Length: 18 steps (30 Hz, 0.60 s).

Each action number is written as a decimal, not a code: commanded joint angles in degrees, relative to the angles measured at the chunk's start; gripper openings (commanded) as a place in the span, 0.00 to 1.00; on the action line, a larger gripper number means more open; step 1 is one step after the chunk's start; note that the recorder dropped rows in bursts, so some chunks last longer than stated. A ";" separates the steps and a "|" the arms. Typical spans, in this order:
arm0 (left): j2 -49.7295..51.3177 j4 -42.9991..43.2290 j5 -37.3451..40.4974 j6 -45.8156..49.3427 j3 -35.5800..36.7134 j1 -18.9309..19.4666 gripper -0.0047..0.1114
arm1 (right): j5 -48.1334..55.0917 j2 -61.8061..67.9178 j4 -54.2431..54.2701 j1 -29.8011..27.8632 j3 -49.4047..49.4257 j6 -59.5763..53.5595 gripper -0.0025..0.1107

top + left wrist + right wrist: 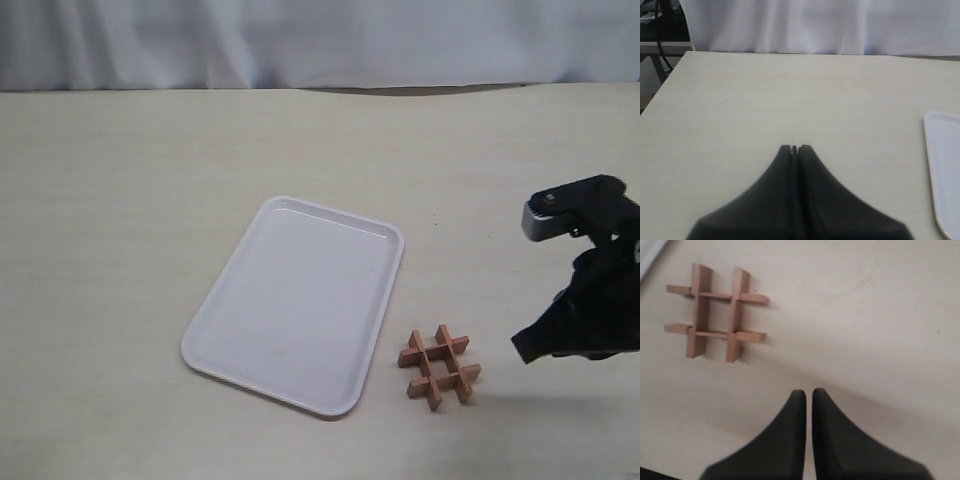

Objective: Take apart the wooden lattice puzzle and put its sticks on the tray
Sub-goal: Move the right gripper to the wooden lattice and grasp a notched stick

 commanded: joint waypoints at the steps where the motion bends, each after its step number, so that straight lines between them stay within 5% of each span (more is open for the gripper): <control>1: -0.19 0.12 -0.16 -0.06 0.12 0.00 0.04 | -3.14 0.18 -1.88 7.58 1.82 3.00 0.06; 6: -0.19 0.12 -0.16 -0.06 0.12 0.00 0.04 | -4.88 4.23 -6.75 14.15 2.61 10.64 0.07; 14: -0.19 0.12 -0.27 -0.06 0.12 0.00 0.04 | -12.71 12.67 -6.78 18.29 2.61 15.99 0.40; 18: -0.19 0.12 -0.27 -0.06 0.12 0.00 0.04 | -13.87 15.90 -6.64 18.29 2.50 15.99 0.43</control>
